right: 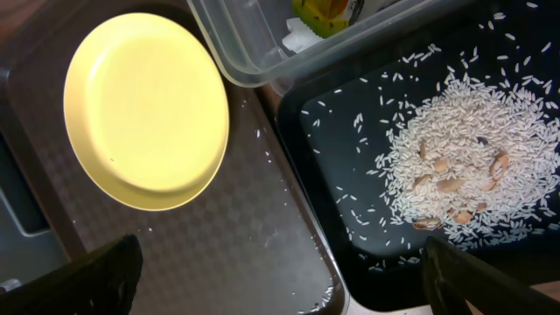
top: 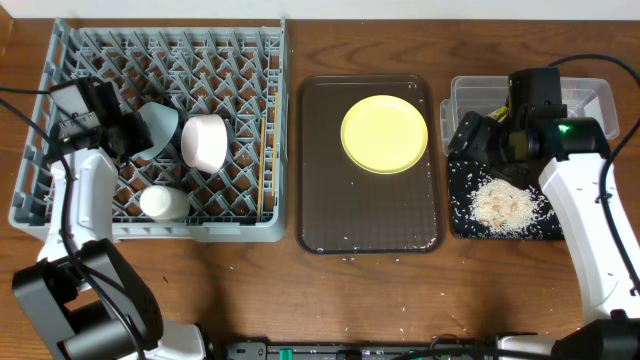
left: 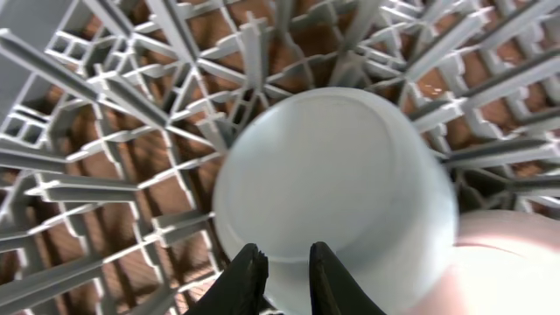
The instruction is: Sort waste into correct bins and load items into the dishwasher
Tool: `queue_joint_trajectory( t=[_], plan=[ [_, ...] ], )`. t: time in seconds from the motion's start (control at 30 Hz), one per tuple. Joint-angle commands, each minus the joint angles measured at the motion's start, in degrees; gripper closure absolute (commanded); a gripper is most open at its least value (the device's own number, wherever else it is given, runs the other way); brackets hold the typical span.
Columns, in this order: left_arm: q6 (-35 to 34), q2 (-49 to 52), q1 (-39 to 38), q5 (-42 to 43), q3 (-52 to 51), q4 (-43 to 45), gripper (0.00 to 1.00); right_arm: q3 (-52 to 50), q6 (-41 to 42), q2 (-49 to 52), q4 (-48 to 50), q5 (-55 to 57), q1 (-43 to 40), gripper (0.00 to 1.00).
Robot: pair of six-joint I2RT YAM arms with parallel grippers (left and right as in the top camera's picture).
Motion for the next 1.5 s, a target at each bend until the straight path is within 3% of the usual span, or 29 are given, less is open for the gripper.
queue_joint_trajectory(
  t=[0.0, 0.47, 0.53, 0.63, 1.0, 1.33, 1.47],
  plan=[
    [-0.5, -1.2, -0.9, 4.5, 0.4, -1.0, 0.79, 0.1, 0.3, -0.9, -0.1, 0.0, -0.4, 0.01],
    [-0.5, -5.7, -5.0, 4.7, 0.4, 5.1, 0.7, 0.1, 0.3, -0.9, -0.1, 0.0, -0.4, 0.01],
    [0.0, -5.4, -6.4, 4.7, 0.4, 7.3, 0.75, 0.1, 0.3, -0.9, -0.1, 0.0, -0.4, 0.01],
    [1.5, -4.3, -7.6, 2.2, 0.4, 11.9, 0.92, 0.1, 0.3, -0.9, -0.1, 0.0, -0.4, 0.01],
    [1.4, 2.4, -7.7, 1.5, 0.4, 17.5, 0.92, 0.1, 0.3, -0.9, -0.1, 0.0, -0.4, 0.01],
    [2.2, 5.6, -7.7, 1.2, 0.4, 16.1, 0.92, 0.1, 0.3, -0.9, -0.1, 0.0, -0.4, 0.01],
    [3.7, 6.1, -7.7, -4.0, 0.4, 13.4, 0.92, 0.1, 0.3, -0.9, -0.1, 0.0, -0.4, 0.01]
  ],
)
